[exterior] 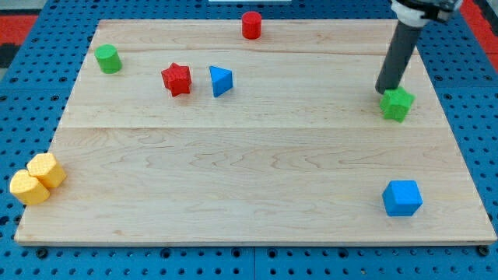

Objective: Slide the green circle close to the green star

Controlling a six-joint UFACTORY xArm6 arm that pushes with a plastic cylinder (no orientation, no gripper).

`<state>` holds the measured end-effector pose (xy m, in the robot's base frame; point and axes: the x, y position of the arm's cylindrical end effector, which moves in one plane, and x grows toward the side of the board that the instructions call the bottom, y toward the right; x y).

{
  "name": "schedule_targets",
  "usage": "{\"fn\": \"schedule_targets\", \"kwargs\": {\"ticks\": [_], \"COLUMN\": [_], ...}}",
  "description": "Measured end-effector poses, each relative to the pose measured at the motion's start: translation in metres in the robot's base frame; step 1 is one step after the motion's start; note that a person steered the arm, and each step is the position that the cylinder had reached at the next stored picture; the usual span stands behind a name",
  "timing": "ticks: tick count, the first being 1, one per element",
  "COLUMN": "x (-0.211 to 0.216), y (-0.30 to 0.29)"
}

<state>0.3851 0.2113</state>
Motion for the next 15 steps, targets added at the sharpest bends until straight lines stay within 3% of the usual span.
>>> {"fn": "schedule_targets", "kwargs": {"ticks": [1, 3, 4, 5, 6, 7, 9, 11, 13, 15], "x": [0.001, -0.020, -0.019, 0.014, -0.039, -0.087, -0.122, -0.100, -0.136, -0.139], "y": [-0.036, -0.314, -0.392, -0.403, -0.475, -0.473, -0.493, -0.349, -0.385, -0.241]}}
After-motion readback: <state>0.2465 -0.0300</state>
